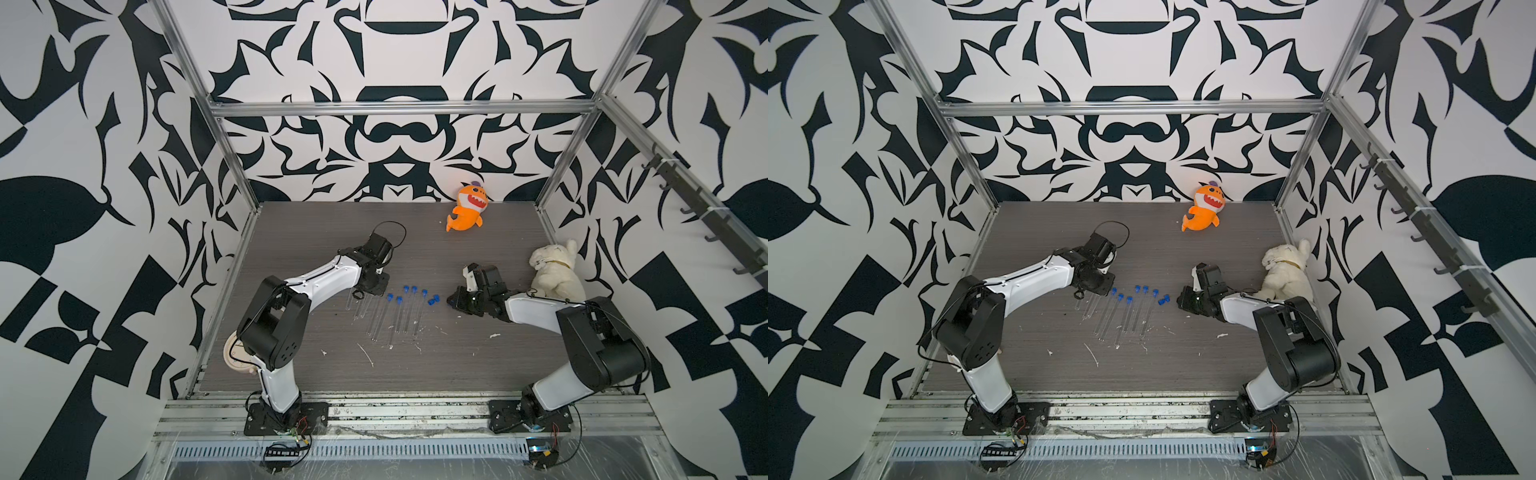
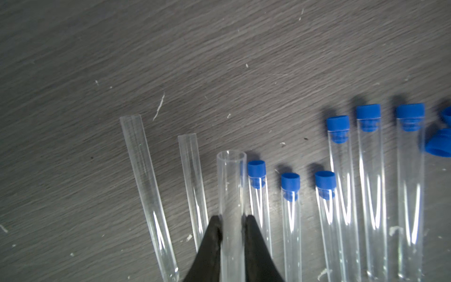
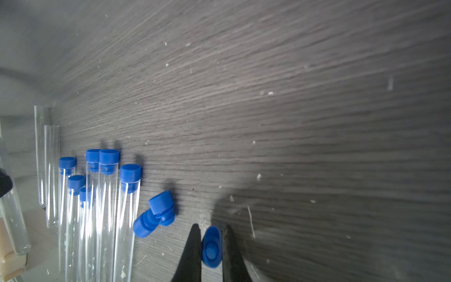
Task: Remove stoppers from test tubes
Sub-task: Place the stopper at the center of the board.
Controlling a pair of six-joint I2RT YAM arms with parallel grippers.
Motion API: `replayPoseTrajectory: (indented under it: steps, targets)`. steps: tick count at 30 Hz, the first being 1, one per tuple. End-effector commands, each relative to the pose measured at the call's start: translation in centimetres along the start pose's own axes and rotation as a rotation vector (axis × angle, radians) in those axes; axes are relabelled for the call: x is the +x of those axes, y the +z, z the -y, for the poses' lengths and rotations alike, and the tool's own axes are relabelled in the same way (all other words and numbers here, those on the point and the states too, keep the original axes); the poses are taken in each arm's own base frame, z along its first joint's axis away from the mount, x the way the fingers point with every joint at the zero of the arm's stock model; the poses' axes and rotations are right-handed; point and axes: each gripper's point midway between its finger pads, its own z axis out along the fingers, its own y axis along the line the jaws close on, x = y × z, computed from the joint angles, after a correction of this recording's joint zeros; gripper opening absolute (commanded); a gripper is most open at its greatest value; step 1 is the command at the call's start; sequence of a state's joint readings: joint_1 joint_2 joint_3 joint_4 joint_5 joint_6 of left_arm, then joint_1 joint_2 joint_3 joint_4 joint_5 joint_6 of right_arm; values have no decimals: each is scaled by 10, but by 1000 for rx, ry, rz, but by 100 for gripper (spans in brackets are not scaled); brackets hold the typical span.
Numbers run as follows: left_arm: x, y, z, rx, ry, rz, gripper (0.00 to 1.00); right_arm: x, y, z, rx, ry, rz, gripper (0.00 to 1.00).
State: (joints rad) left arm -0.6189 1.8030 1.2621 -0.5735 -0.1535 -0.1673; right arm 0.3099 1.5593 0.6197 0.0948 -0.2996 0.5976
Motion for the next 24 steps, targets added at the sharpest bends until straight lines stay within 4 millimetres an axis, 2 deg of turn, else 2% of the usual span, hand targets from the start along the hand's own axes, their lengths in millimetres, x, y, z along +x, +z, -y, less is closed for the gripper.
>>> replayPoseTrajectory:
  steps: [1, 13, 24]
  targets:
    - [8, 9, -7, -24, -3, -45, 0, -4, 0, 4, 36, -28, 11, 8]
    - [12, 26, -3, -9, -9, -86, 0, -9, -2, -1, 24, -33, 21, 21]
    - [16, 33, -3, -16, -20, -102, 0, -19, -17, -11, 14, -43, 57, 34]
